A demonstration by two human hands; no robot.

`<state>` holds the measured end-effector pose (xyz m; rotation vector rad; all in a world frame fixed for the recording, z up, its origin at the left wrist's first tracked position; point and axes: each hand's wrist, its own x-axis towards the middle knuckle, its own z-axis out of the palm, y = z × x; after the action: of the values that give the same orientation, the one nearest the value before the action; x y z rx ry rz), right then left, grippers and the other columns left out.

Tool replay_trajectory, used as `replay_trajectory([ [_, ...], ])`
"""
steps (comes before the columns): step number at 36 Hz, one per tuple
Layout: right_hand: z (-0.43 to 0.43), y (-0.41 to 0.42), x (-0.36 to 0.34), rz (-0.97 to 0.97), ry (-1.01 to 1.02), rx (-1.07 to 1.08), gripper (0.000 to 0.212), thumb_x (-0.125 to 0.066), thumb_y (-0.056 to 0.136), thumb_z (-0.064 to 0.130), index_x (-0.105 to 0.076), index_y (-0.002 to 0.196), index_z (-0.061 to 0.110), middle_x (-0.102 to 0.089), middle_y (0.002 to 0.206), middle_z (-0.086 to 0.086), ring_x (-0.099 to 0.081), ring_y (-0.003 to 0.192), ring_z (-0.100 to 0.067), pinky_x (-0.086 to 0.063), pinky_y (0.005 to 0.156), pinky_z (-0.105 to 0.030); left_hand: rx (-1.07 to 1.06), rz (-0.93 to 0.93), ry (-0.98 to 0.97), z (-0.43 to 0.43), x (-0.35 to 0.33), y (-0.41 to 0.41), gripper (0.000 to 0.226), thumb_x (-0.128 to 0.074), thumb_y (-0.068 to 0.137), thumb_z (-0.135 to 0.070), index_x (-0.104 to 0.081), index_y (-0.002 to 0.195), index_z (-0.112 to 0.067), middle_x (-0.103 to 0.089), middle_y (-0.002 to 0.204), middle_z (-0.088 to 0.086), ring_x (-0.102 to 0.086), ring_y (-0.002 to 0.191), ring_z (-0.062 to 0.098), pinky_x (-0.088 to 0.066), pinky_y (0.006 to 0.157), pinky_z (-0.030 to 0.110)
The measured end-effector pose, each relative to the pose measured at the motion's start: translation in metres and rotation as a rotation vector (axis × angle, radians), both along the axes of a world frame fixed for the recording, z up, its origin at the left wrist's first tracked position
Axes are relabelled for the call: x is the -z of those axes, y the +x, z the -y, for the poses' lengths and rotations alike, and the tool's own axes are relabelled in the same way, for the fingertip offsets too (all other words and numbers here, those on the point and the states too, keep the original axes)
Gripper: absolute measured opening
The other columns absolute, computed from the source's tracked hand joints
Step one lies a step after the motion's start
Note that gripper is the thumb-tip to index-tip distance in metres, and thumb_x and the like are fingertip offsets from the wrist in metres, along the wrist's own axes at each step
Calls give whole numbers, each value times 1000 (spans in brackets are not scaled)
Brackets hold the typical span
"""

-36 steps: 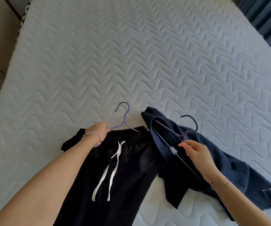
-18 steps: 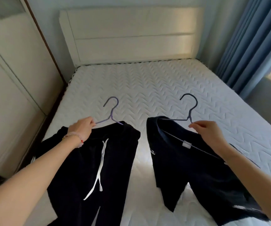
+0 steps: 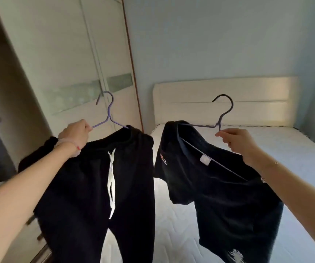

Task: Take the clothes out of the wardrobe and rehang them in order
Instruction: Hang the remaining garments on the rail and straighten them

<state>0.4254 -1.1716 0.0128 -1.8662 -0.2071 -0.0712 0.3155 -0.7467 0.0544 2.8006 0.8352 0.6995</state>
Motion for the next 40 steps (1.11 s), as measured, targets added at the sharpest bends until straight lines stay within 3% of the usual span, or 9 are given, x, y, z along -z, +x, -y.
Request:
replay_trajectory([
  [5,-53,-24,-13,19,20,-193,14,-56,90,18,-68,89,10,-43,68,-3,-30,55,-15,-23,48,-24,-146,159,-100,-19,-33,-98,26,-40,99,-25,-60,106,-11,-61,113,12,-55,104,35,-43,82,40],
  [11,-139,-65,-28,132,33,-334,13,-57,89,15,-67,86,8,-51,64,0,-42,56,-12,-32,52,-22,-371,323,-222,-56,-65,-234,24,-50,95,-28,-66,95,-11,-68,107,16,-59,103,35,-47,89,42],
  [16,-215,-100,-39,148,25,-508,10,-62,86,18,-70,81,14,-54,65,1,-46,61,-15,-34,54,-24,-498,494,-316,-76,-73,-330,23,-50,95,-22,-65,91,-5,-65,99,19,-58,89,36,-42,72,38],
  [18,-246,-117,-43,148,30,-575,9,-62,86,19,-69,81,15,-52,66,0,-44,61,-17,-33,53,-25,-542,510,-367,-85,-73,-363,23,-50,95,-22,-63,91,-3,-58,92,16,-51,79,31,-39,73,36],
  [23,-336,-162,-45,123,28,-721,11,-61,86,19,-71,85,15,-51,68,-3,-35,57,-16,-29,48,-23,-662,555,-545,-131,-66,-435,24,-53,90,-23,-60,96,-1,-45,72,9,-32,52,21,-29,54,27],
  [28,-431,-212,-40,82,39,-833,14,-59,87,14,-72,87,8,-45,65,-5,-29,52,-15,-23,32,-12,-669,626,-776,-189,-46,-486,13,-54,92,-13,-57,102,-5,-44,67,2,-27,43,11,-20,35,17],
  [31,-485,-247,-42,63,57,-889,17,-62,87,14,-71,75,6,-39,62,-7,-27,43,-12,-21,32,-13,-582,722,-1025,-217,-41,-511,9,-49,95,-9,-51,88,-5,-41,65,1,-25,26,3,-16,27,11],
  [34,-534,-274,-37,61,64,-904,30,-62,87,15,-65,88,-15,-35,49,0,-24,33,-6,-22,32,-12,-499,799,-1192,-243,-35,-527,18,-42,97,-7,-46,80,-6,-37,66,1,-23,25,3,-18,26,12],
  [40,-608,-299,-33,42,88,-918,36,-65,84,19,-64,97,-16,-36,42,2,-28,31,-4,-24,32,-12,-392,802,-1275,-297,-32,-537,18,-39,98,-5,-43,80,-8,-36,67,2,-24,26,3,-20,27,12],
])
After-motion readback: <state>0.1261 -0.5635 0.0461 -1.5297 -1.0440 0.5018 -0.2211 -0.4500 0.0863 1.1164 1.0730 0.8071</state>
